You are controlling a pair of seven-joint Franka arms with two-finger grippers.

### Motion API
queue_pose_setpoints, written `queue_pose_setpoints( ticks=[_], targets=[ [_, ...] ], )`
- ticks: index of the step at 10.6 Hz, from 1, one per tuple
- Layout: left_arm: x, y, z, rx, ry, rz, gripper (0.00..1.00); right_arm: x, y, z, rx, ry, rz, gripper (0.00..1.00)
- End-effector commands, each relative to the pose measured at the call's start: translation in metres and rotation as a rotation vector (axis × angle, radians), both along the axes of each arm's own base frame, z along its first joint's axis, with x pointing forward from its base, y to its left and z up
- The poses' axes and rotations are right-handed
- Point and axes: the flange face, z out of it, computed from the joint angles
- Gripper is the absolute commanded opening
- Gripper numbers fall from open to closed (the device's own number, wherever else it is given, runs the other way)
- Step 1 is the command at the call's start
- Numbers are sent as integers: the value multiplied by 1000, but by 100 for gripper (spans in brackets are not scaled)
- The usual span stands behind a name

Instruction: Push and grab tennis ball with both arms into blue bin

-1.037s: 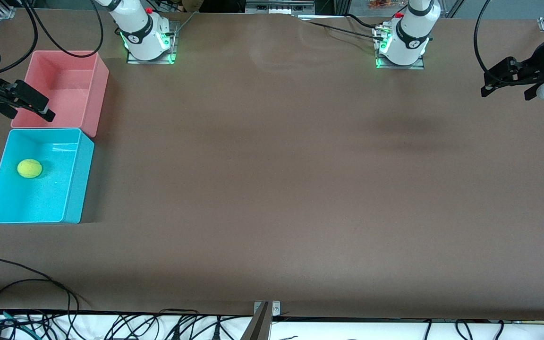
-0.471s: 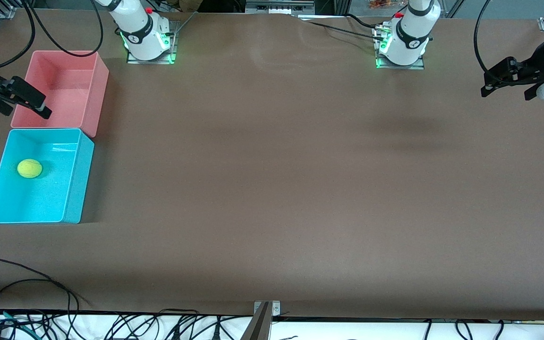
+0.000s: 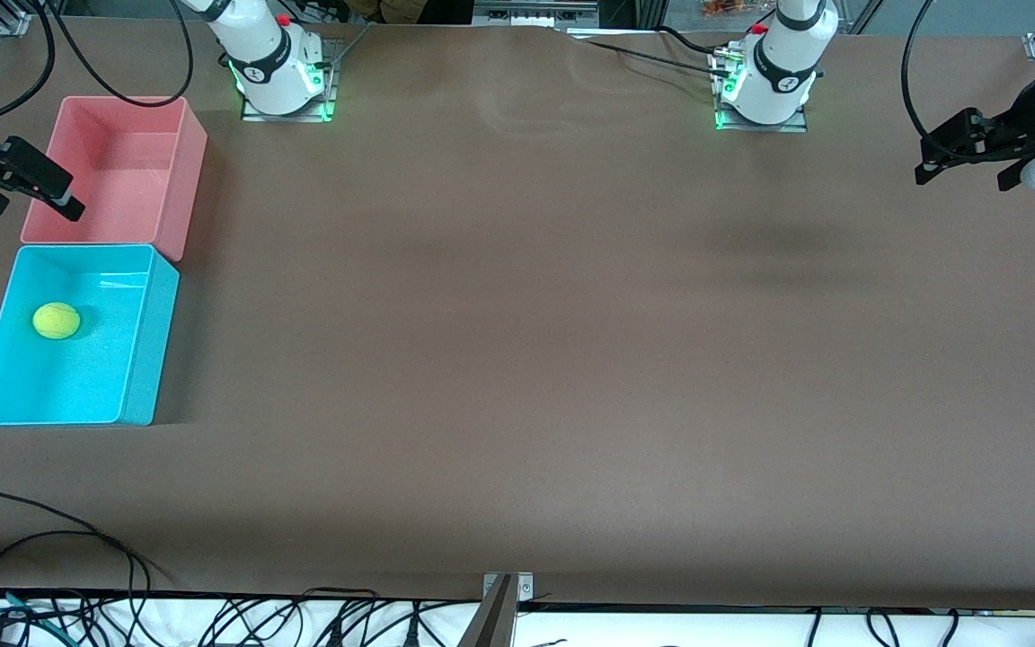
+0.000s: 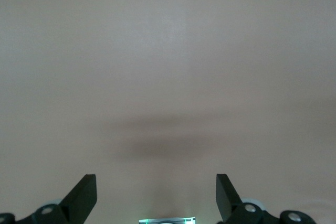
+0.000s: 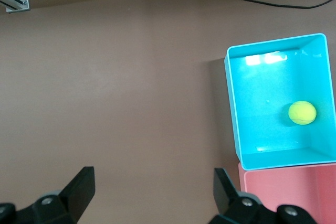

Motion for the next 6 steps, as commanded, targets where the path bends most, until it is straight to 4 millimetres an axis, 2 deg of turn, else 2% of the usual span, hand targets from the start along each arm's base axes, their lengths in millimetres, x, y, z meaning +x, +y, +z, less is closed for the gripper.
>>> queue_pose_setpoints(
  ticks=[1, 6],
  targets=[
    [2, -2, 4, -18, -4, -1, 100, -1, -3, 3, -20, 11, 34, 100],
    [1, -3, 5, -18, -6, -4, 100, 5, -8, -9, -76, 34, 61, 100]
  ],
)
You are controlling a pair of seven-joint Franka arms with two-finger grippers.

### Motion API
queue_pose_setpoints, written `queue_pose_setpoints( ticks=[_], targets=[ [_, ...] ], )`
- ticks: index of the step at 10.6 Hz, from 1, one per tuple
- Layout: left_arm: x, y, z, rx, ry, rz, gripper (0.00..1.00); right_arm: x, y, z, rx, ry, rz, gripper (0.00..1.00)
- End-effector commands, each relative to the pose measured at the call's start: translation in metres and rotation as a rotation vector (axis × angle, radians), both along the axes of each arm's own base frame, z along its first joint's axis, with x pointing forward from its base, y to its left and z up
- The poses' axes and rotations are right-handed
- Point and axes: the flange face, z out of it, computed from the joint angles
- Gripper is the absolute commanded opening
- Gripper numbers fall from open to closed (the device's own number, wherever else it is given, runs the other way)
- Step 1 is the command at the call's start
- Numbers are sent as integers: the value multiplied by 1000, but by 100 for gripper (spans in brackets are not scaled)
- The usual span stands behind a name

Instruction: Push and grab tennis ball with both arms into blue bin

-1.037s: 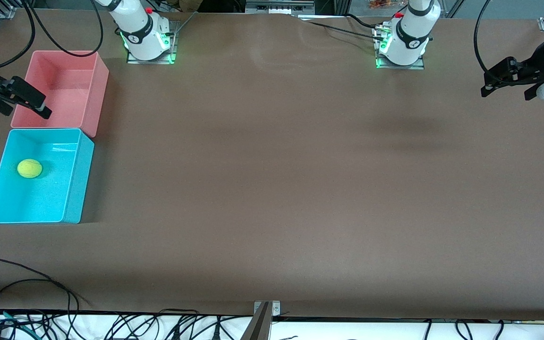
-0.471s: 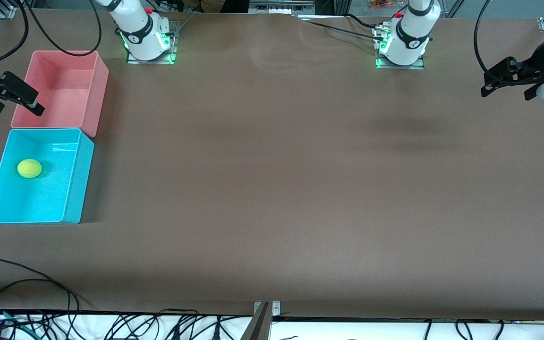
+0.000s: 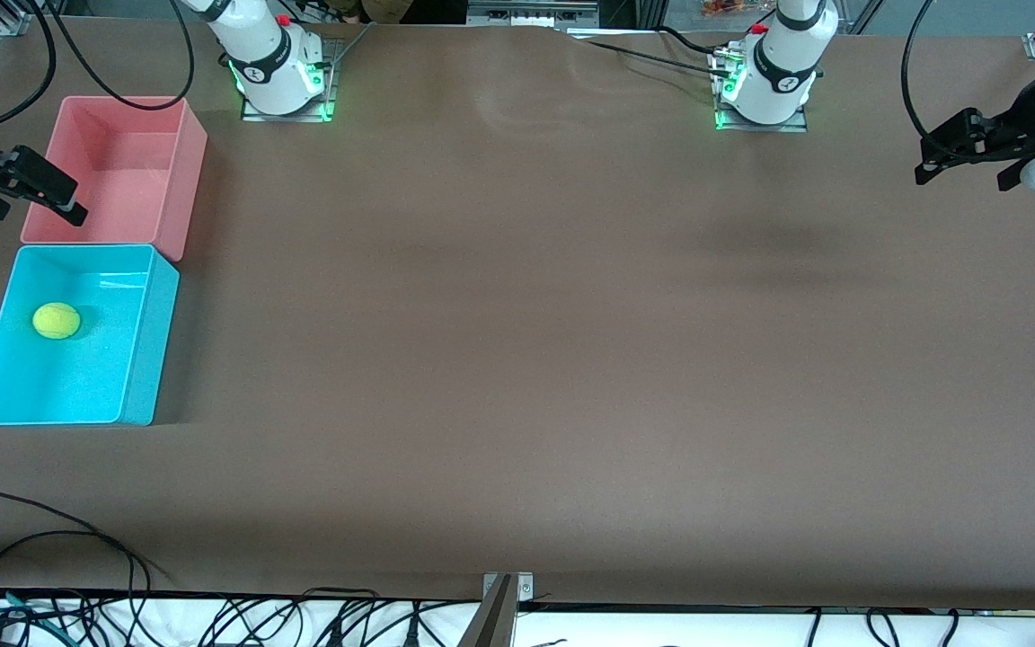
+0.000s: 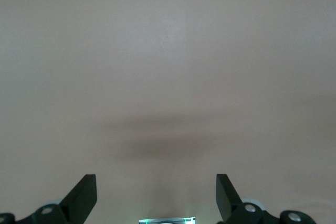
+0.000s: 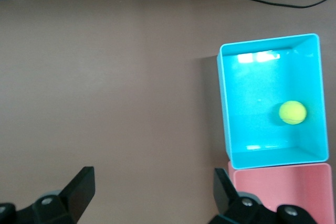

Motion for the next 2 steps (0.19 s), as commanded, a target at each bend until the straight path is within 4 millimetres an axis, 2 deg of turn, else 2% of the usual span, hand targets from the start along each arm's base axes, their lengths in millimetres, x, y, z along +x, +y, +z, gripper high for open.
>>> queue_pose_setpoints(
  ticks=[1, 2],
  targets=[
    [1, -3, 5, -18, -6, -6, 100, 0, -7, 1, -45, 12, 45, 100],
    [1, -3, 5, -18, -6, -6, 100, 0, -8, 0, -57, 16, 48, 100]
  ],
)
